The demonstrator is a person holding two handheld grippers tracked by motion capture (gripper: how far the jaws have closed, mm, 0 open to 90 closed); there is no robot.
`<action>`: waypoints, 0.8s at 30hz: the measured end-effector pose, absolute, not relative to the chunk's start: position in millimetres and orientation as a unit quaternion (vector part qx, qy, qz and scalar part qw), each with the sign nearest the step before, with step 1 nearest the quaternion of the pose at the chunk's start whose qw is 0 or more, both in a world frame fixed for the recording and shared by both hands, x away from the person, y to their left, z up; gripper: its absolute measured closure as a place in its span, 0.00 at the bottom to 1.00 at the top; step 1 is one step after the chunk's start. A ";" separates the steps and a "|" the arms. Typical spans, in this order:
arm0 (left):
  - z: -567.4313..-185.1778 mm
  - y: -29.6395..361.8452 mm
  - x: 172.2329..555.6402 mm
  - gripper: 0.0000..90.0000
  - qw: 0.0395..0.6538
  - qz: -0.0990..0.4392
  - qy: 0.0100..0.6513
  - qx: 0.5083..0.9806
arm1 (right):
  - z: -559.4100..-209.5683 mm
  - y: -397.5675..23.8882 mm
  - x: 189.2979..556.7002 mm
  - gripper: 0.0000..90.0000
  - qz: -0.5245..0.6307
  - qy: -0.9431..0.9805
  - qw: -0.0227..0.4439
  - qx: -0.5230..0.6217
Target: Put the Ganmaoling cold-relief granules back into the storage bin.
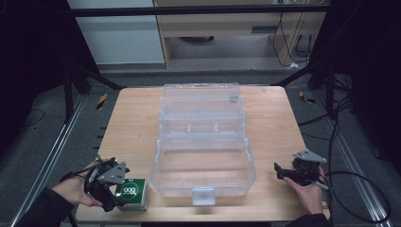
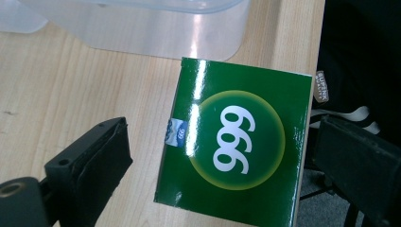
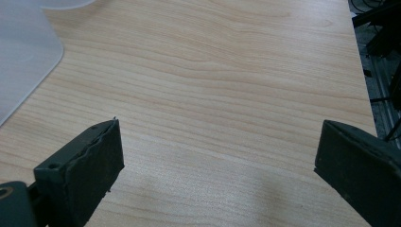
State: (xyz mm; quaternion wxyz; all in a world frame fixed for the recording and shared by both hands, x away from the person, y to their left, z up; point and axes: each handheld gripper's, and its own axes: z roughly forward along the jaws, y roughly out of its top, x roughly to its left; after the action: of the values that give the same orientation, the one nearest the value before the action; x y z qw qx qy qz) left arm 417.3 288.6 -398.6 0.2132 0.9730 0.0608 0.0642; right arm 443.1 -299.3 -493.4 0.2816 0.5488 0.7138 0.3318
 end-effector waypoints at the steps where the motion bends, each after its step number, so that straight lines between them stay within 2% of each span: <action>1: -399.7 288.0 417.4 0.04 0.211 0.064 0.060 0.974 | -493.5 -299.2 443.2 0.02 0.332 0.714 0.282 0.548; 24: -422.0 281.5 424.0 0.04 0.189 0.038 0.054 0.980 | -496.1 -297.3 444.5 0.01 0.322 0.724 0.275 0.544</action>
State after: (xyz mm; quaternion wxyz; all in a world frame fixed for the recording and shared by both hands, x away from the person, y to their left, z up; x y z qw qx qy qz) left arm 424.0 281.5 -422.0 0.1894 0.9797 0.0536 0.0378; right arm 444.5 -297.3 -496.1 0.2754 0.5435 0.7244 0.3224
